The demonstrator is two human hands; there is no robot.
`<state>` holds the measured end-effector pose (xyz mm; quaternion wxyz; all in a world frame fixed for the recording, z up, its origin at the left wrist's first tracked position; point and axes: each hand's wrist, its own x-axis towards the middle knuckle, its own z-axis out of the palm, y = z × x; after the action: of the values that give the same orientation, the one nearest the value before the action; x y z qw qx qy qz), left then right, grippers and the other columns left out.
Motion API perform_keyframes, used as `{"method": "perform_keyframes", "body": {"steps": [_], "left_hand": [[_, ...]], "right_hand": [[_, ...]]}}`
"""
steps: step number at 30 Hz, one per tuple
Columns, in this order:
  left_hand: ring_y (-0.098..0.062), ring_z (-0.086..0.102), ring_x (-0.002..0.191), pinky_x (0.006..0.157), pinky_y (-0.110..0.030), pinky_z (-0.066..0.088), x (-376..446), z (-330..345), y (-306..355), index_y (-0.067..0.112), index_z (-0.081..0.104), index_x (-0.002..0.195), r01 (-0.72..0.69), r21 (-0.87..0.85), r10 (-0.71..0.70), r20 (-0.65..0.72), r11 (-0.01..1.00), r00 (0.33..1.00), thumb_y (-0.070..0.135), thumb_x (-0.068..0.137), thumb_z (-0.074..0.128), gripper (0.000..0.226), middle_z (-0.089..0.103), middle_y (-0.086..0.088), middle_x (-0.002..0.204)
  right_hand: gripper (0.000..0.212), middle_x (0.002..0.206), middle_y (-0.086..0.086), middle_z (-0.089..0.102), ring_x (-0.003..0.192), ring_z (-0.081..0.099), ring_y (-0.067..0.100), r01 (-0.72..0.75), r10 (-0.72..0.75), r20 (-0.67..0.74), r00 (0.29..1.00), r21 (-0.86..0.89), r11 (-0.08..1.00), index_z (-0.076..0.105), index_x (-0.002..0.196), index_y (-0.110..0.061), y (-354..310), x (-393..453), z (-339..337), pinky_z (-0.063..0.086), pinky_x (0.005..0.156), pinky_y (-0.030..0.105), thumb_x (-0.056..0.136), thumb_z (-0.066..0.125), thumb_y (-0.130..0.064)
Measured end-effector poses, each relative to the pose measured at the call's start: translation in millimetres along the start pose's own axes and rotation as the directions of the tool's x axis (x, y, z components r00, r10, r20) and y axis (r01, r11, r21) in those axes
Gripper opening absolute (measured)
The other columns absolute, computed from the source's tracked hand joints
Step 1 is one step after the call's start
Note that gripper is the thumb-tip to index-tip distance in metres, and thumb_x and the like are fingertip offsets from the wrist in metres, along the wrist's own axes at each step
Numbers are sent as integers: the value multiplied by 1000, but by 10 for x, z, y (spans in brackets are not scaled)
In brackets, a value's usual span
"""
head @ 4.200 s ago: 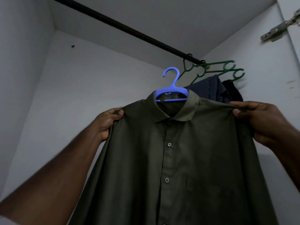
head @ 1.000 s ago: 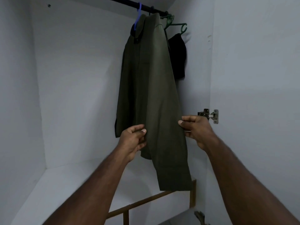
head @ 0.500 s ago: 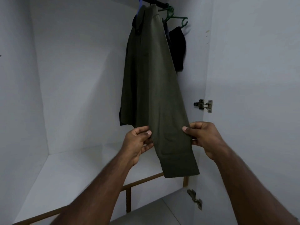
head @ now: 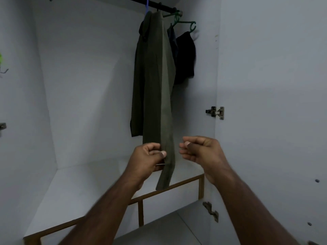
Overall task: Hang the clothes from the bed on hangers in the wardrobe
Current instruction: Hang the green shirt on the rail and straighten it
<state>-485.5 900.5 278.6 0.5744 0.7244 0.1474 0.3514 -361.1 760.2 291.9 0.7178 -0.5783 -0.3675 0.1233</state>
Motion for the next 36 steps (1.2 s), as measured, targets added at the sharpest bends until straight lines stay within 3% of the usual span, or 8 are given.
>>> {"method": "perform_keyframes", "body": {"steps": [2,4,10,14,20,26,32,36], "left_hand": [[-17,74,92,78,-34,62,-3,-81,-17,13,68,112,36,2,-36,-35,999,999,10,96,63,18,76,-3,101],[-20,73,95,82,-40,62,-27,-155,-13,14,68,113,57,-8,-57,-60,998,997,12,97,61,17,75,-4,103],[-27,72,99,87,-49,60,-109,-375,-31,12,69,115,87,-62,-94,-109,994,990,12,101,55,20,74,-8,108],[-29,71,100,86,-49,60,-146,-542,-44,11,69,116,83,-51,-89,-135,995,987,11,101,53,22,74,-10,109],[-17,73,87,69,-34,61,-173,-810,-66,16,72,111,40,52,-24,-284,998,959,8,101,53,23,76,-2,98],[-21,66,102,93,-49,57,-131,-1129,-166,17,69,121,47,227,59,-437,973,898,17,100,58,24,72,1,109],[-24,63,105,100,-49,53,-49,-1444,-291,16,66,124,66,283,92,-510,957,855,18,100,58,25,68,-1,115],[-26,64,107,99,-48,53,70,-1584,-389,14,66,125,85,309,96,-526,947,845,18,100,58,26,69,-4,117]], "right_hand": [[18,97,8,76,91,74,21,-19,19,-88,996,2,1000,70,110,-12,142,81,-77,60,81,30,94,64,-7],[18,101,8,75,94,73,20,-101,100,-75,992,-6,995,70,111,-12,360,120,-32,60,83,30,93,65,-9],[23,113,4,74,105,71,20,-306,292,101,951,188,933,67,116,-13,846,93,311,56,96,39,94,65,-18],[24,116,6,73,110,69,27,-380,320,241,916,272,884,67,120,-11,930,30,454,54,99,48,97,60,-14],[23,105,6,76,98,73,23,-338,289,194,937,300,892,68,114,-9,946,-67,695,60,87,40,92,64,-2],[22,95,2,77,94,74,19,-292,258,169,951,219,931,69,108,-11,963,-137,1057,60,85,36,87,73,-5],[16,87,-3,76,86,74,15,-198,182,109,977,167,966,69,98,-15,979,-217,1449,60,74,26,86,75,-8],[14,90,-1,75,87,72,15,-117,104,109,989,121,986,69,97,-16,1029,-232,1635,60,74,27,87,75,-10]]}}
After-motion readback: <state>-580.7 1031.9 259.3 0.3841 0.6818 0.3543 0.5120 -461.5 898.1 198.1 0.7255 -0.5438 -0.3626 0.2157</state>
